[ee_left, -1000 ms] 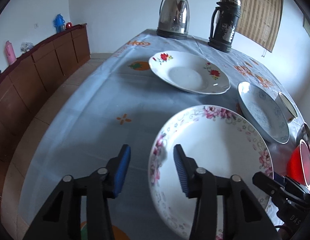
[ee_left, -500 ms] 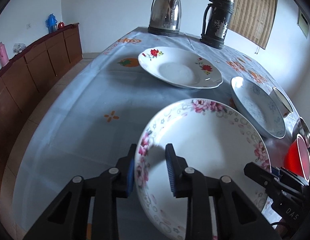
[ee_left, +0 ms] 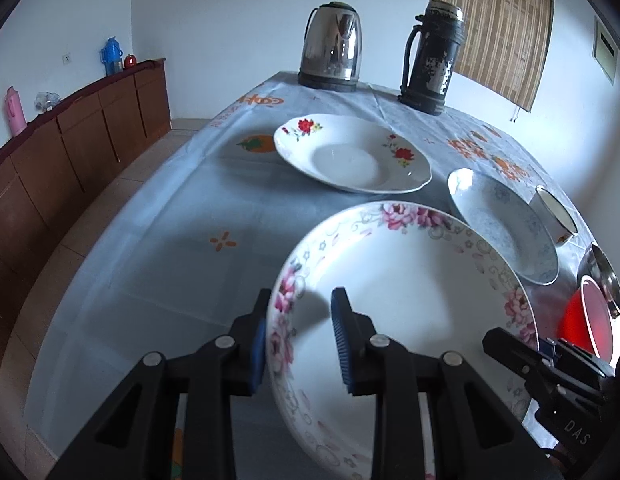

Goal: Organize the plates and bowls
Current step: 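Close the right gripper on the plate rim and lift it, then carry the pink-floral plate with the right gripper over the blue-patterned plate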

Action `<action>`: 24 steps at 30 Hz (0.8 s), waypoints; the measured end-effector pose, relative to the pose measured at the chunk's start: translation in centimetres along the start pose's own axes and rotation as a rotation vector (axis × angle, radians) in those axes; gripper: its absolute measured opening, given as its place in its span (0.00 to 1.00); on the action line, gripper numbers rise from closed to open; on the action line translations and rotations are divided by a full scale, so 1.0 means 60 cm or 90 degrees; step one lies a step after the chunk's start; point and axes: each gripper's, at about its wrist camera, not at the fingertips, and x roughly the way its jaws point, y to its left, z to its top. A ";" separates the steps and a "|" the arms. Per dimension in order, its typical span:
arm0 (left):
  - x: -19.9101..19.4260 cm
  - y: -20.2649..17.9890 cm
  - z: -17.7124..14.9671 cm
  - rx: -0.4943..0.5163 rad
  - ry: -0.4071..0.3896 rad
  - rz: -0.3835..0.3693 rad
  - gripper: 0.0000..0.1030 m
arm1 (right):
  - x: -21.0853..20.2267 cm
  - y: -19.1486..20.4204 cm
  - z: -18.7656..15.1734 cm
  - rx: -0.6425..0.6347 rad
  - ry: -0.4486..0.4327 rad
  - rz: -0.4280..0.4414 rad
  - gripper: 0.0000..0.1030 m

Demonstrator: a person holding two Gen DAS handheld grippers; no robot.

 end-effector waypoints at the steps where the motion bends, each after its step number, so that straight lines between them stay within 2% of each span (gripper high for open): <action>1: -0.002 -0.002 0.001 0.000 -0.001 -0.002 0.26 | -0.004 -0.001 0.001 0.002 -0.004 0.002 0.25; 10: -0.013 -0.067 0.044 0.038 -0.038 -0.022 0.26 | -0.042 -0.040 0.024 0.036 -0.030 -0.015 0.25; 18: 0.031 -0.145 0.089 0.073 -0.041 -0.071 0.26 | -0.074 -0.100 0.058 0.072 -0.061 -0.075 0.25; 24: 0.073 -0.196 0.112 0.094 -0.026 -0.084 0.26 | -0.070 -0.146 0.076 0.106 -0.037 -0.111 0.25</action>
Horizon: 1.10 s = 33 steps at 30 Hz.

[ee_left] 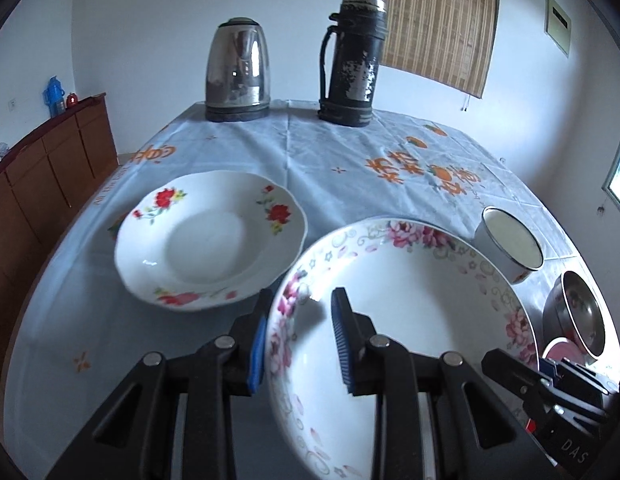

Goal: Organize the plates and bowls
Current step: 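Carry the pink-floral plate with the right gripper over the blue-patterned plate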

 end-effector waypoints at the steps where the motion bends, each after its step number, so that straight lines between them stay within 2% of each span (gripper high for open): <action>1: 0.004 -0.005 0.003 0.004 0.001 0.001 0.26 | 0.003 -0.005 0.005 0.001 0.003 -0.007 0.25; 4: 0.024 -0.022 0.014 0.017 0.007 0.005 0.26 | 0.006 -0.017 0.018 -0.002 0.010 -0.032 0.25; 8: 0.057 -0.030 0.022 0.008 0.039 -0.016 0.27 | 0.013 -0.029 0.037 0.001 0.027 -0.063 0.25; 12: 0.067 -0.043 0.024 0.036 0.035 0.019 0.26 | 0.021 -0.031 0.053 -0.007 0.049 -0.087 0.25; 16: 0.081 -0.037 0.027 0.023 0.057 0.021 0.26 | 0.030 -0.029 0.067 -0.020 0.077 -0.096 0.25; 19: 0.088 -0.046 0.024 0.041 0.060 0.046 0.27 | 0.038 -0.031 0.077 -0.030 0.099 -0.099 0.25; 24: 0.096 -0.045 0.027 0.035 0.061 0.050 0.27 | 0.055 -0.026 0.090 -0.055 0.119 -0.116 0.27; 27: 0.097 -0.051 0.028 0.048 0.055 0.060 0.27 | 0.066 -0.014 0.095 -0.084 0.128 -0.142 0.30; 28: 0.098 -0.052 0.027 0.050 0.053 0.062 0.27 | 0.069 -0.010 0.097 -0.095 0.131 -0.149 0.33; 29: 0.098 -0.054 0.027 0.053 0.050 0.067 0.29 | 0.073 -0.006 0.099 -0.109 0.138 -0.150 0.39; 31: 0.097 -0.053 0.027 0.059 0.041 0.082 0.29 | 0.078 -0.004 0.106 -0.112 0.156 -0.145 0.43; 33: 0.096 -0.051 0.027 0.059 0.038 0.086 0.29 | 0.080 -0.004 0.112 -0.113 0.173 -0.146 0.44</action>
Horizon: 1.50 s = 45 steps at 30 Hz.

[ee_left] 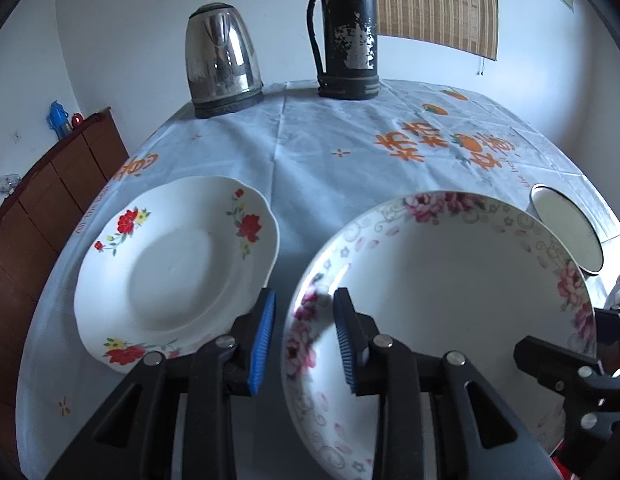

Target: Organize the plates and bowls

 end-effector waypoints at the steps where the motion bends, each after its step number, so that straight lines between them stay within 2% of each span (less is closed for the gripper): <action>1: 0.000 0.001 0.000 -0.001 0.000 -0.001 0.29 | 0.000 -0.001 0.002 0.000 0.006 0.002 0.44; 6: 0.002 -0.013 -0.003 0.030 -0.011 0.029 0.31 | -0.003 0.000 0.003 -0.004 0.035 0.004 0.44; 9: -0.001 -0.019 -0.006 0.042 -0.017 0.030 0.32 | -0.004 0.000 0.002 -0.001 0.053 -0.010 0.48; 13: -0.001 -0.023 -0.008 0.054 -0.020 0.044 0.32 | 0.005 -0.004 -0.002 -0.001 0.072 -0.020 0.49; 17: -0.015 -0.023 -0.009 0.067 -0.054 0.065 0.32 | 0.001 -0.009 -0.003 -0.001 0.072 -0.033 0.49; 20: -0.046 -0.012 -0.003 0.069 -0.111 0.082 0.33 | -0.036 -0.021 -0.007 0.015 0.032 -0.039 0.48; 23: -0.075 0.019 0.005 0.028 -0.153 0.072 0.56 | -0.095 -0.032 -0.020 0.053 -0.068 -0.020 0.48; 24: -0.080 0.028 0.005 0.015 -0.162 0.074 0.61 | -0.108 -0.034 -0.027 0.069 -0.097 -0.012 0.49; 26: -0.084 0.048 0.005 -0.010 -0.173 0.092 0.64 | -0.127 -0.035 -0.048 0.113 -0.159 0.023 0.59; 29: -0.077 0.063 0.007 -0.025 -0.161 0.100 0.67 | -0.130 -0.021 -0.075 0.141 -0.231 0.043 0.61; 31: -0.072 0.068 0.006 -0.032 -0.153 0.098 0.67 | -0.122 -0.003 -0.080 0.138 -0.249 0.044 0.61; 36: -0.070 0.063 -0.008 -0.029 -0.163 0.115 0.67 | -0.098 0.042 -0.097 0.137 -0.248 0.074 0.61; 39: -0.072 0.070 -0.016 -0.037 -0.160 0.120 0.67 | -0.094 0.052 -0.112 0.144 -0.263 0.099 0.61; 45: -0.076 0.094 -0.040 -0.070 -0.139 0.118 0.67 | -0.095 0.057 -0.134 0.145 -0.272 0.099 0.61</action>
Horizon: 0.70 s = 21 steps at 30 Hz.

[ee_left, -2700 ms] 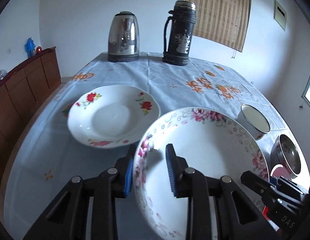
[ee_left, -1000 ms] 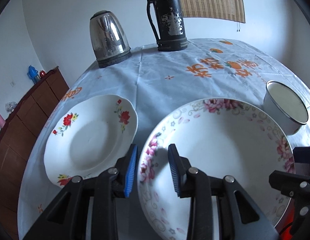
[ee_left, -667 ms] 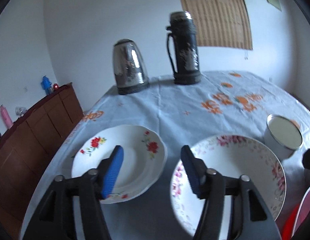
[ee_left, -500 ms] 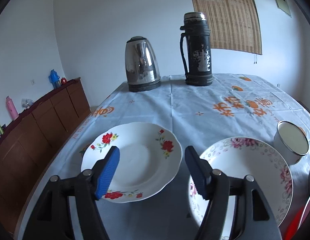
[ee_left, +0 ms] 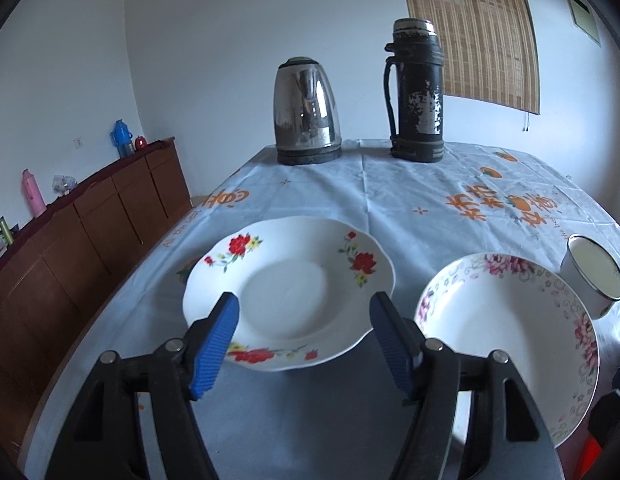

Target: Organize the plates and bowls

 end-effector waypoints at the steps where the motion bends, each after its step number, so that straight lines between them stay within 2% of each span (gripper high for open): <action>1: -0.002 0.003 -0.003 -0.003 0.002 0.003 0.67 | -0.002 -0.002 -0.001 0.000 -0.001 0.001 0.61; 10: -0.029 0.045 -0.046 -0.063 0.033 -0.008 0.67 | -0.021 0.020 -0.025 -0.028 0.007 0.030 0.61; 21: -0.079 0.077 -0.090 -0.080 0.053 0.031 0.67 | -0.034 0.053 -0.055 -0.060 0.007 0.055 0.61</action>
